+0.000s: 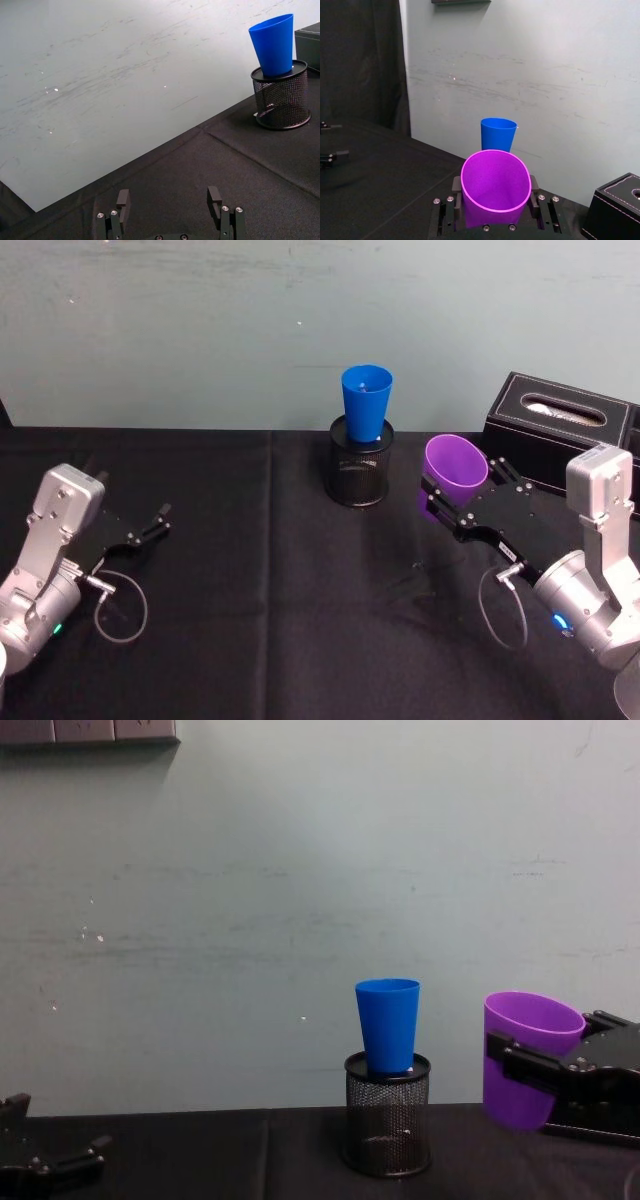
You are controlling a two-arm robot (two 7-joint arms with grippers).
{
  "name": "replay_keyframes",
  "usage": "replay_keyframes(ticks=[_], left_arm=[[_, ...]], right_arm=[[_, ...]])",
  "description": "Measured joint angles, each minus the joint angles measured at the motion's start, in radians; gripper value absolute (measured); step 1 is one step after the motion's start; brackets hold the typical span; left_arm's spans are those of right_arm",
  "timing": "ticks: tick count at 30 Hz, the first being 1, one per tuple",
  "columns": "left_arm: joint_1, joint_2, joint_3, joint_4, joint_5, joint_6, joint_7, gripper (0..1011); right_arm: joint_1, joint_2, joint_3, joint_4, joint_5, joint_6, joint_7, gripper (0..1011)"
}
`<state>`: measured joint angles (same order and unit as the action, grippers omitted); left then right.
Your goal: Pick up one cup with a gripper and tap it against the other cup.
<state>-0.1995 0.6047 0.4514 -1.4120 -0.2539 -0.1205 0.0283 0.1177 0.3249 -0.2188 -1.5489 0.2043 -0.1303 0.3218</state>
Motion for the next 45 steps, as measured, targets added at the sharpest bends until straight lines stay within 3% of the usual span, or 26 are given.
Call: replay_keyframes(ticks=[24,35,45], left_arm=[[0.000,0.000,0.000,0.000,0.000,0.000,0.000,1011],[0.000,0.000,0.000,0.000,0.000,0.000,0.000,1011],[0.000,0.000,0.000,0.000,0.000,0.000,0.000,1012]], right_arm=[[0.002,-0.001,-0.001,0.001,-0.001,0.005,-0.002,746],[0.079,-0.019,-0.013,0.066,0.022,0.042,0.018,746],[0.157,-0.036,-0.043,0.137,0.010,0.060,0.025,746]])
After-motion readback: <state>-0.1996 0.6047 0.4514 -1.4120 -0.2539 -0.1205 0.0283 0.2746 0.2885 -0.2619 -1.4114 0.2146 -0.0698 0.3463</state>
